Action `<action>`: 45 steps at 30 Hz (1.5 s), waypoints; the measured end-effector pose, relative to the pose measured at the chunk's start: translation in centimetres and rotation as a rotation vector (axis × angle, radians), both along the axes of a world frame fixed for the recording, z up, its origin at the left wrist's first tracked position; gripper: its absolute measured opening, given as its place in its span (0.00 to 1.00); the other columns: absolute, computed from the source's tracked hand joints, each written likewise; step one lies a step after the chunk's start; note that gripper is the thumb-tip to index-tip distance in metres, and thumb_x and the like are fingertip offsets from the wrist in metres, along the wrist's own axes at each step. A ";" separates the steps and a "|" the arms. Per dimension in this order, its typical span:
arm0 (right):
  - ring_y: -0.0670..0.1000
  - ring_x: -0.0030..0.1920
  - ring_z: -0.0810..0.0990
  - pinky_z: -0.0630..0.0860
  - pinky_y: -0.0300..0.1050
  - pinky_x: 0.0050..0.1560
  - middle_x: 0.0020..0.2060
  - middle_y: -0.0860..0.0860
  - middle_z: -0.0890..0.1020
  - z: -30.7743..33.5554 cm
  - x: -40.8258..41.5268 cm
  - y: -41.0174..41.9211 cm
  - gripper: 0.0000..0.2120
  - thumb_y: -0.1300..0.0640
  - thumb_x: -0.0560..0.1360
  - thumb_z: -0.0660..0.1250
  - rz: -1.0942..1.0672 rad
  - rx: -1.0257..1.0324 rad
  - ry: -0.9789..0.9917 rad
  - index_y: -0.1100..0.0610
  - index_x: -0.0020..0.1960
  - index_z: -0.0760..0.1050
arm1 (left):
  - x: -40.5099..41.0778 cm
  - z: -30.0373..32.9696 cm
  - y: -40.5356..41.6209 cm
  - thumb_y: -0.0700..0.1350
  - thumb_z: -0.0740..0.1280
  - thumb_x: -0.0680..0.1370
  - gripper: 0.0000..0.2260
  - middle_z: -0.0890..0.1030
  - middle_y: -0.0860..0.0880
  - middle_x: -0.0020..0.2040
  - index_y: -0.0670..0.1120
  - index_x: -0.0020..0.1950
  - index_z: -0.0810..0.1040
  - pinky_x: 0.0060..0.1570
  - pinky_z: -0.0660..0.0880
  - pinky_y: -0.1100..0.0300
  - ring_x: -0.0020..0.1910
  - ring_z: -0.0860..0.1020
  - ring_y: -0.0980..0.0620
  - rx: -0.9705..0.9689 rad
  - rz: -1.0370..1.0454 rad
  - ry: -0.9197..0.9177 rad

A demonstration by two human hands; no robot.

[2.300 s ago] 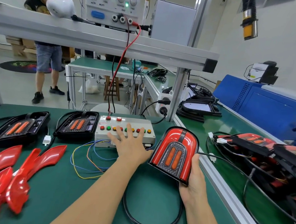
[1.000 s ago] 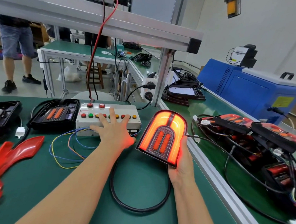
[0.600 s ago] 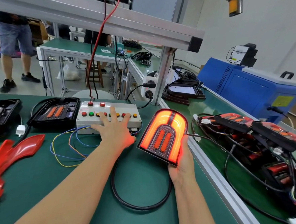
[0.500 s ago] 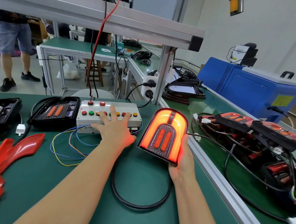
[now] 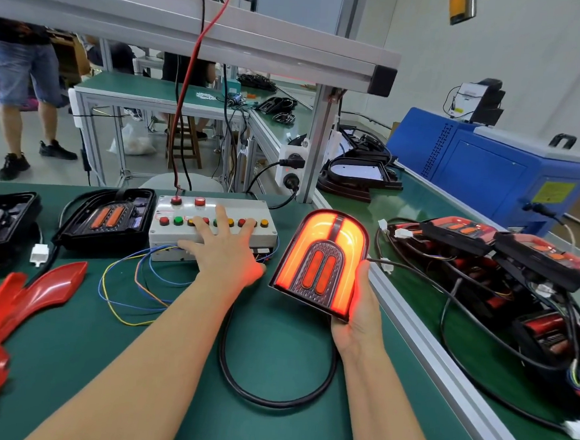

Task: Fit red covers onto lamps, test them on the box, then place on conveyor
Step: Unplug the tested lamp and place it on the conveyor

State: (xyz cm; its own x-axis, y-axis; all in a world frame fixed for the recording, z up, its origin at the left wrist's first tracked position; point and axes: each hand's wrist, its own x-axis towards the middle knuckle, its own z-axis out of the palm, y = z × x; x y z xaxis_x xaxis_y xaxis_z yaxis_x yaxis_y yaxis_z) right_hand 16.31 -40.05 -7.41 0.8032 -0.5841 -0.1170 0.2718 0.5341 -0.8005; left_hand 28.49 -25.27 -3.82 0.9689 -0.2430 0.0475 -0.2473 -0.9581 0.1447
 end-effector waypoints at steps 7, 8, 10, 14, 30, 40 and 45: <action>0.53 0.52 0.85 0.80 0.52 0.51 0.53 0.54 0.85 0.1 -0.1 0.1 0.27 0.39 0.70 0.65 -0.003 0.009 -0.002 0.54 0.63 0.77 | -0.1 0.1 0.0 0.61 0.67 0.73 0.37 0.37 0.45 0.77 0.62 0.75 0.48 0.64 0.52 0.27 0.74 0.41 0.30 -0.004 0.002 0.011; 0.53 0.52 0.85 0.80 0.51 0.50 0.53 0.53 0.85 0.1 -0.1 0.1 0.27 0.39 0.70 0.65 -0.004 0.009 -0.004 0.54 0.63 0.77 | -0.1 0.1 0.0 0.61 0.67 0.73 0.37 0.37 0.45 0.77 0.62 0.75 0.49 0.64 0.52 0.27 0.74 0.42 0.30 -0.006 0.002 0.009; 0.53 0.52 0.85 0.80 0.50 0.49 0.52 0.53 0.85 0.1 -0.1 0.1 0.27 0.39 0.70 0.65 -0.002 0.009 -0.006 0.54 0.63 0.77 | -0.1 0.1 0.1 0.61 0.67 0.72 0.37 0.37 0.45 0.77 0.62 0.75 0.49 0.64 0.52 0.27 0.74 0.42 0.30 -0.008 0.003 0.008; 0.54 0.53 0.84 0.79 0.56 0.57 0.53 0.53 0.85 0.2 0.0 0.0 0.28 0.38 0.70 0.65 0.011 0.013 -0.007 0.54 0.64 0.76 | -0.1 0.1 0.0 0.60 0.67 0.72 0.36 0.39 0.45 0.77 0.63 0.74 0.50 0.63 0.52 0.27 0.73 0.43 0.30 0.007 0.011 -0.004; 0.53 0.52 0.85 0.83 0.47 0.43 0.53 0.54 0.85 -0.3 0.5 -0.1 0.30 0.37 0.68 0.66 0.013 0.032 0.012 0.55 0.63 0.77 | 0.3 0.4 0.4 0.56 0.64 0.72 0.37 0.44 0.45 0.78 0.60 0.76 0.49 0.66 0.37 0.29 0.76 0.40 0.38 0.094 -0.049 -0.138; 0.53 0.51 0.85 0.80 0.52 0.49 0.53 0.53 0.85 0.2 0.2 0.0 0.27 0.39 0.69 0.66 0.014 0.074 -0.003 0.53 0.62 0.77 | 0.9 1.9 0.3 0.52 0.62 0.73 0.29 0.54 0.44 0.77 0.58 0.74 0.60 0.66 0.37 0.29 0.76 0.45 0.38 0.210 -0.112 -0.151; 0.52 0.50 0.85 0.80 0.50 0.48 0.52 0.53 0.85 0.4 0.0 0.1 0.27 0.39 0.69 0.66 0.010 0.088 0.004 0.54 0.63 0.77 | 0.8 2.4 0.4 0.51 0.60 0.75 0.27 0.55 0.43 0.76 0.58 0.74 0.61 0.66 0.38 0.29 0.76 0.46 0.38 0.229 -0.127 -0.138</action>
State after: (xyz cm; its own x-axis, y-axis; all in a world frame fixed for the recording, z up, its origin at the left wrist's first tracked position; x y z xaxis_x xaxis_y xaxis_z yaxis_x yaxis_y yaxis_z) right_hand 16.27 -39.91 -6.97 0.8081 -0.5638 -0.1708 0.2632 0.6050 -0.7515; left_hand 29.31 -24.89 -1.45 0.9183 -0.3812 0.1067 -0.3694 -0.9221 -0.1151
